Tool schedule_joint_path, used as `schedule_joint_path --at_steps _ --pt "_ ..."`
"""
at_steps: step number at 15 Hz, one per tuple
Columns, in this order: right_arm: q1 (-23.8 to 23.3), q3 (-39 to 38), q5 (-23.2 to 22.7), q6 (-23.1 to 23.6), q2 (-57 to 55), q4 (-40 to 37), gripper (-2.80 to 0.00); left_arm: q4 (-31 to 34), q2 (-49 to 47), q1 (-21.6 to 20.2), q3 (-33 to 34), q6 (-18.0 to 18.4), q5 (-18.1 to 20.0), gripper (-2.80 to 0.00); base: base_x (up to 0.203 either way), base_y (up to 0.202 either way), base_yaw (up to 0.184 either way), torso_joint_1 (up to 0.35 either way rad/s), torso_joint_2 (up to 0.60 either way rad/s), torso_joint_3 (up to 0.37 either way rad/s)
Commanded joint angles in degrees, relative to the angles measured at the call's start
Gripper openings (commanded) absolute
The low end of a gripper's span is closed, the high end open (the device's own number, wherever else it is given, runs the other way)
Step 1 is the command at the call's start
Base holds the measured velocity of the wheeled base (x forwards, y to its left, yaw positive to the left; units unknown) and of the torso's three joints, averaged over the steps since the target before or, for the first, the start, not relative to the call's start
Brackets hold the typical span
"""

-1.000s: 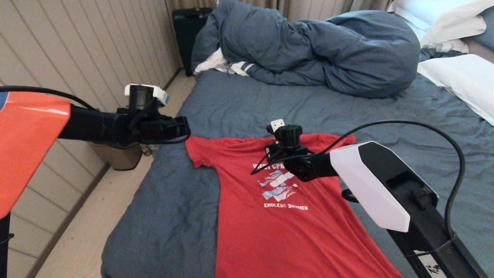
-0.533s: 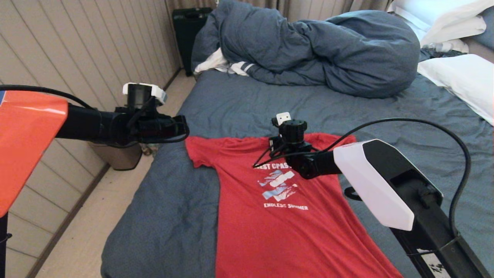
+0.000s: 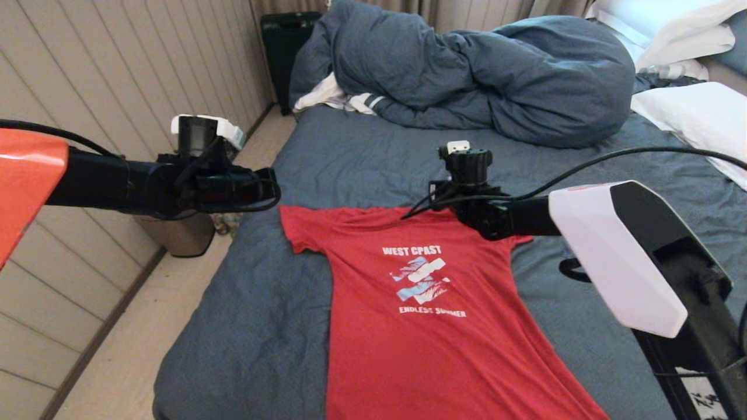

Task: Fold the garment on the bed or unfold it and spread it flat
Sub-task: Fold the red T-shirt

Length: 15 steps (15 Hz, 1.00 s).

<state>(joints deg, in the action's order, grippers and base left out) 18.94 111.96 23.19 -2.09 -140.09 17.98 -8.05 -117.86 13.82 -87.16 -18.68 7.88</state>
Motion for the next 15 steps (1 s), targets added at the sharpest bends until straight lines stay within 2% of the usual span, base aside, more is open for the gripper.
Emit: schedule_joint_path --at_steps 1,4,5,8,11,15 --pt "-3.22 -0.06 -0.86 -2.7 4.15 -9.8 -2.8 0.13 2.05 -0.03 0.94 -0.13 0.04 -2.8 0.0 0.0 0.0 0.0 0.0 0.0" --pt "-11.14 0.12 -11.54 -9.13 7.8 -28.06 -2.8 0.16 2.3 -0.46 2.15 -0.31 0.04 -2.8 0.0 0.0 0.0 0.0 0.0 0.0" --pt "-12.98 0.17 -13.78 -10.31 8.06 -30.91 -2.8 0.14 2.02 -0.41 2.17 -0.31 0.04 -2.8 0.0 0.0 0.0 0.0 0.0 0.0" --pt "-16.27 0.19 -19.19 -11.1 7.29 -32.09 -2.8 0.05 1.93 -0.38 2.16 0.13 0.04 -2.8 0.0 0.0 0.0 0.0 0.0 0.0" --pt "-19.59 0.33 -22.71 -11.14 7.05 -33.01 -2.8 0.23 2.02 -0.46 2.25 0.13 0.04 -2.8 0.0 0.0 0.0 0.0 0.0 0.0" --pt "-22.33 0.45 -24.3 -11.27 6.61 -34.44 -2.8 0.09 2.06 -0.46 3.04 0.22 0.04 -2.8 0.0 0.0 0.0 0.0 0.0 0.0"
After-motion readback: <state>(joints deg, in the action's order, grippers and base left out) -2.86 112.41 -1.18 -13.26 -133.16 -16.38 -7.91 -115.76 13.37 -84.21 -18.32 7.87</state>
